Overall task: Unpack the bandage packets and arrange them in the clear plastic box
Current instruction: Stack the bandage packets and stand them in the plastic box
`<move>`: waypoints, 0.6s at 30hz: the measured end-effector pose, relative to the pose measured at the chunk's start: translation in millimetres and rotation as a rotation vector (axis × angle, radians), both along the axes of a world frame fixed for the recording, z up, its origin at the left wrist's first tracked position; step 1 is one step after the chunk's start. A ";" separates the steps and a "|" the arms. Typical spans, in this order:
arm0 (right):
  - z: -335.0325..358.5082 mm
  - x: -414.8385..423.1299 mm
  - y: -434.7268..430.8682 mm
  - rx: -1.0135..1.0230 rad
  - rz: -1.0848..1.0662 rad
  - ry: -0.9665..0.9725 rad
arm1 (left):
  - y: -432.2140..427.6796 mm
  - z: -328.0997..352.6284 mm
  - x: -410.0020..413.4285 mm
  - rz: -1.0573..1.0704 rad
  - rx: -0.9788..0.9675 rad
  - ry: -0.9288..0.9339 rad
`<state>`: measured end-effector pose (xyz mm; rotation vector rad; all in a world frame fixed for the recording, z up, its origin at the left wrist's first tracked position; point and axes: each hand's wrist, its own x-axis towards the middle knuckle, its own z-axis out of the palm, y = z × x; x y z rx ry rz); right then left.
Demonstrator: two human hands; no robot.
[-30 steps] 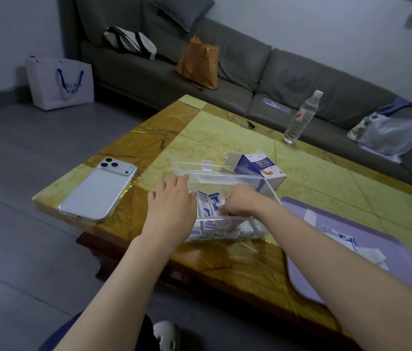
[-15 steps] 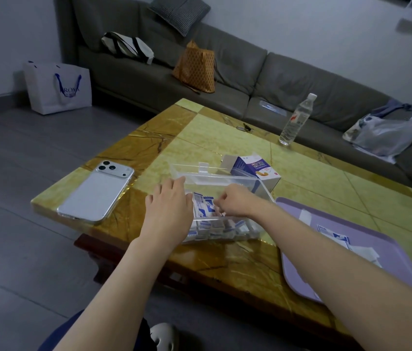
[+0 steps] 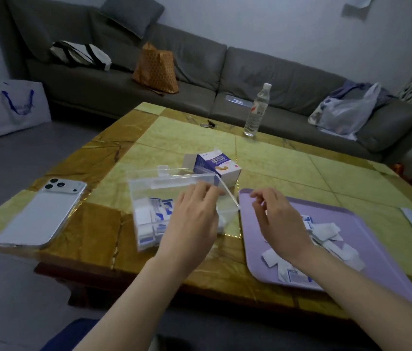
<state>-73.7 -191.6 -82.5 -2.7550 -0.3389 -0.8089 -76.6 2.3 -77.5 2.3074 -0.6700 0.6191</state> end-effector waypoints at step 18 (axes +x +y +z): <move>-36.8 -0.7 -132.9 0.056 -0.227 0.636 | -135.4 -48.7 15.6 -0.233 0.686 0.280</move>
